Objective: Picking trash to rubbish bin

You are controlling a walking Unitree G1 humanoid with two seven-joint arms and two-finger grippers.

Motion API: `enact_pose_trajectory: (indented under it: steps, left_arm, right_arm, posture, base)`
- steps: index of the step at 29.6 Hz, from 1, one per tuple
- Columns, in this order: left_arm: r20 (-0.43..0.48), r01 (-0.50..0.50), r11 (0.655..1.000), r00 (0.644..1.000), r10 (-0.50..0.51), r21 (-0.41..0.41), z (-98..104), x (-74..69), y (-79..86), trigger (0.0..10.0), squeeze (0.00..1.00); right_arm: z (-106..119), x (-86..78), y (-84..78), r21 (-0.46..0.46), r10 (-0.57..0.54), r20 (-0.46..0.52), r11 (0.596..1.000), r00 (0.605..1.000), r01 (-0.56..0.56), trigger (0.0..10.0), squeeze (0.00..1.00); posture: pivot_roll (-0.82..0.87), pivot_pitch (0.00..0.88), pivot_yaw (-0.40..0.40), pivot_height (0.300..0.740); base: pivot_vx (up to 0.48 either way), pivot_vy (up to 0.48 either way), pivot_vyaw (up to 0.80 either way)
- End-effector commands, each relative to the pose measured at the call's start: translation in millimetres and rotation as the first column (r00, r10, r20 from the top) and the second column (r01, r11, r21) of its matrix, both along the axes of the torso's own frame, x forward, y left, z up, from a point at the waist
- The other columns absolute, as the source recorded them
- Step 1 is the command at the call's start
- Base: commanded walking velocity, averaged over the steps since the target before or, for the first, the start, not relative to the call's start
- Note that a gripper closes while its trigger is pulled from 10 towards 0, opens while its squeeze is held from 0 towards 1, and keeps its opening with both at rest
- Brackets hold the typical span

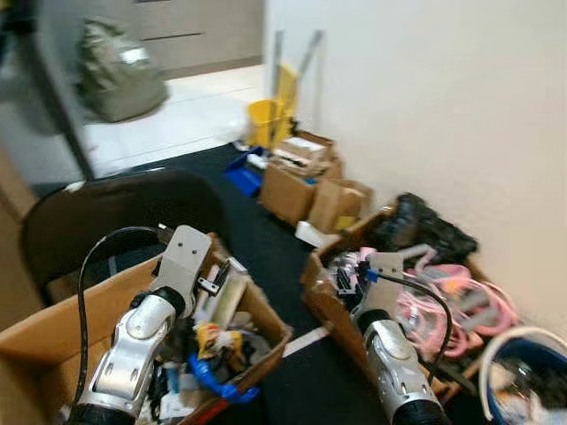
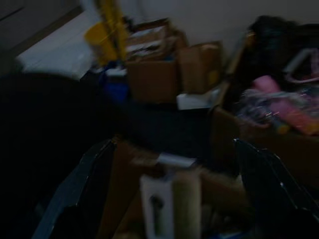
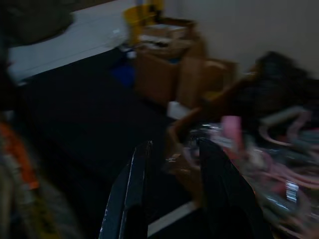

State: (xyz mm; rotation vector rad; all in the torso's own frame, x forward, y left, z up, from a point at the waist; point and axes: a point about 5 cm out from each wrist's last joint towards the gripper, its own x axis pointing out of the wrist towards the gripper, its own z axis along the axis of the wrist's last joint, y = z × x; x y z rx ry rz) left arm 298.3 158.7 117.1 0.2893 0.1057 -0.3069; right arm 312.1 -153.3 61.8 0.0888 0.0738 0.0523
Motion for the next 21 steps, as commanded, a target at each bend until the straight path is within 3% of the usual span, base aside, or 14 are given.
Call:
enact_pose_trajectory:
  steps: [1,7,10,21]
  left_arm:
    - [-0.024,0.003,1.000,1.000,-0.003,-0.002,-6.7,-1.4,-1.4,10.0,0.00]
    - [-0.026,0.004,1.000,1.000,-0.004,-0.013,-7.7,-1.1,-3.1,10.0,0.00]
    - [-0.046,-0.058,0.996,0.997,0.056,-0.063,-9.0,1.6,2.0,10.0,0.00]
    - [-0.052,-0.070,0.996,0.996,0.067,-0.051,-11.9,3.1,3.8,10.0,0.00]
  right_arm:
    - [-3.3,-2.9,0.2,0.008,-0.008,-0.016,1.000,1.000,0.008,10.0,0.00]
    - [-3.0,-3.4,-1.6,0.007,-0.015,-0.015,1.000,1.000,0.015,10.0,0.00]
    - [-2.3,-3.9,-2.3,0.009,-0.019,-0.012,1.000,1.000,0.019,10.0,0.00]
    - [-3.3,-7.0,-5.2,0.005,-0.033,-0.013,0.999,0.999,0.033,10.0,0.00]
  posture:
    - [0.05,0.090,-0.001,0.740]
    - [0.05,0.089,0.002,0.740]
    - [0.04,0.090,0.005,0.740]
    - [0.04,0.094,0.013,0.740]
  base:
    - [0.000,0.000,-0.80]
    - [0.000,0.000,-0.80]
    - [0.000,0.000,-0.80]
    - [0.000,0.000,-0.80]
